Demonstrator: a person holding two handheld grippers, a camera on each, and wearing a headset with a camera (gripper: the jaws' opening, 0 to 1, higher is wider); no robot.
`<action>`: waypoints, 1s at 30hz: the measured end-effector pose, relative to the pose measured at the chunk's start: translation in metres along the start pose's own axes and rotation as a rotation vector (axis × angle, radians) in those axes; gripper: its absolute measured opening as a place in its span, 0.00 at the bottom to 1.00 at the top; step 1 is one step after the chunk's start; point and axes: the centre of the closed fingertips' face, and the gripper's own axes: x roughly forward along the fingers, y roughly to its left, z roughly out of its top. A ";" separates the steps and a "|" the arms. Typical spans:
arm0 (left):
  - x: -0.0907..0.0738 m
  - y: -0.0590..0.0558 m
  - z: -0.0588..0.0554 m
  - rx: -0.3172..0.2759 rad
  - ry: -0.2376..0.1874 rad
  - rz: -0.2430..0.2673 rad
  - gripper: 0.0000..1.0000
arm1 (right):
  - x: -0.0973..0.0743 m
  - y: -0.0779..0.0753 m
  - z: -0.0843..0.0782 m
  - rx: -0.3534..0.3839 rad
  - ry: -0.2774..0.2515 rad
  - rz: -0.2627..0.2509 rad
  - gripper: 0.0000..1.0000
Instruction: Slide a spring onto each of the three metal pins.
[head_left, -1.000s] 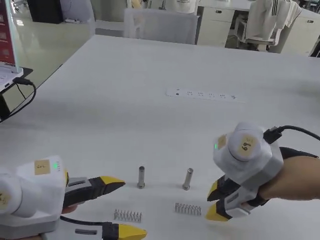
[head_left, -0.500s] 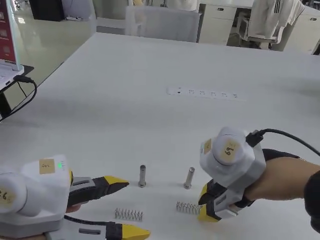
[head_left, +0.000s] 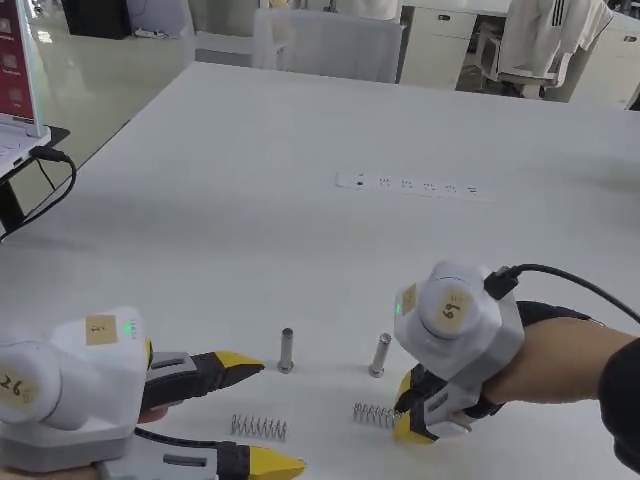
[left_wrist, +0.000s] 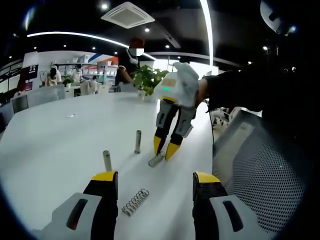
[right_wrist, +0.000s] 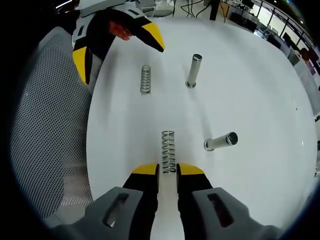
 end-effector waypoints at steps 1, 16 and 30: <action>0.000 0.000 0.000 0.001 0.000 -0.001 0.55 | 0.000 0.000 0.000 -0.005 0.001 -0.003 0.11; 0.005 -0.005 0.002 0.015 0.005 -0.022 0.54 | -0.006 0.000 0.003 -0.038 -0.009 -0.022 0.08; 0.011 -0.013 0.011 0.052 0.002 -0.056 0.50 | -0.032 0.013 0.020 -0.067 -0.062 -0.006 0.08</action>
